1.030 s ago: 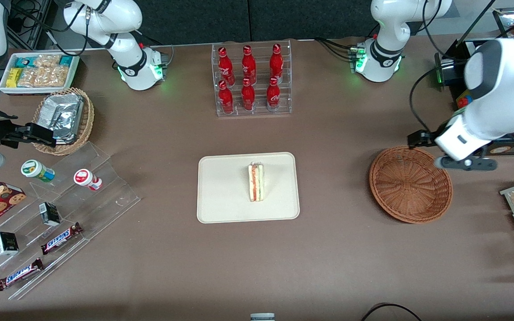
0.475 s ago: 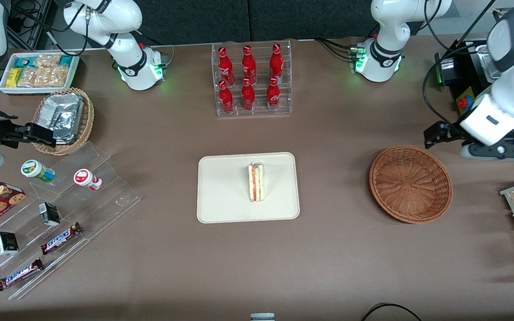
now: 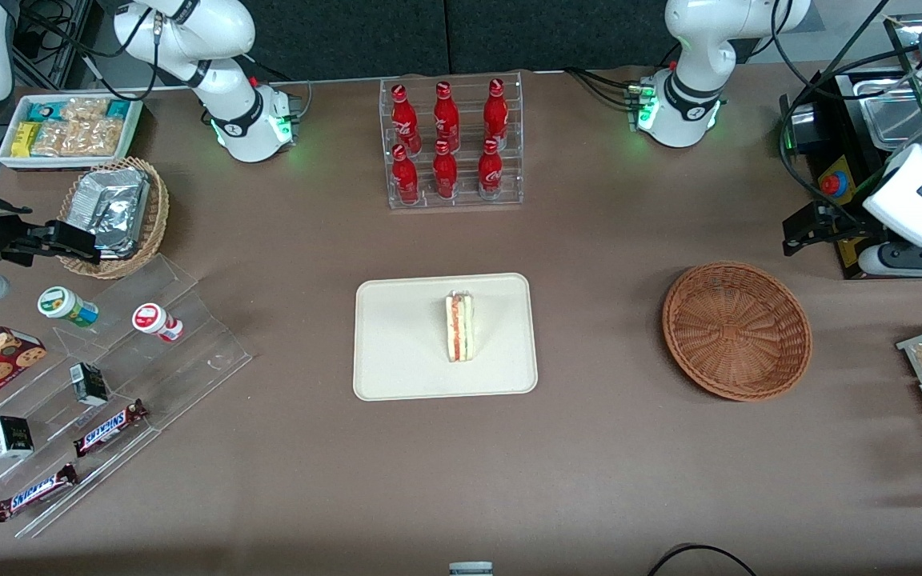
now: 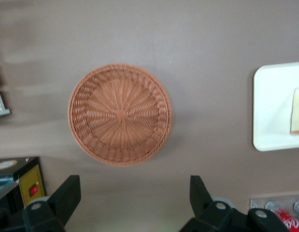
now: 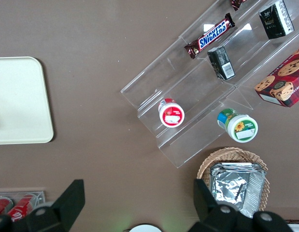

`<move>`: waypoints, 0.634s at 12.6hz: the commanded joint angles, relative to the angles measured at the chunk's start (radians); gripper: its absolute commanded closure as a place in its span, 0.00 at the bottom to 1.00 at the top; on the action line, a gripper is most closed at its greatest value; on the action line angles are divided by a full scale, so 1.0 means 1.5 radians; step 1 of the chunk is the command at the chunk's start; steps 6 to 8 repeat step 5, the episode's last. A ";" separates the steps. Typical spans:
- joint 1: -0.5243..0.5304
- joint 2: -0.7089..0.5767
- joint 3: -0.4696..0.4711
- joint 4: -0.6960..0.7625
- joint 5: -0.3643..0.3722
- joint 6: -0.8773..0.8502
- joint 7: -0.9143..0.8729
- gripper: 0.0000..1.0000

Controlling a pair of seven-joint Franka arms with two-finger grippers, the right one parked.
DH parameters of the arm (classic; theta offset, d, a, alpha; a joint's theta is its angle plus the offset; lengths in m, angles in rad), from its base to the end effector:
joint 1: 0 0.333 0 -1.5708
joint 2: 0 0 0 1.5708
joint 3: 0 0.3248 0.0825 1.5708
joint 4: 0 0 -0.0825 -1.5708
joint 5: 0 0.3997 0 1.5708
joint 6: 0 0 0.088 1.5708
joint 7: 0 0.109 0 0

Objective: Place sandwich from basket to tray

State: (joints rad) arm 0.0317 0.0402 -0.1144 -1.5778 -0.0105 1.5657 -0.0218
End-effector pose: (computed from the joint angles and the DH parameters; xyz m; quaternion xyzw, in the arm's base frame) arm 0.5788 -0.0478 0.6045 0.9992 -0.0303 -0.0264 0.0062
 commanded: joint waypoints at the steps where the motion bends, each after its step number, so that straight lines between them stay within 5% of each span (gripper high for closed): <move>1: -0.001 0.012 -0.004 0.027 0.008 -0.027 -0.010 0.00; 8: -0.001 0.013 -0.004 0.035 0.009 -0.029 -0.012 0.00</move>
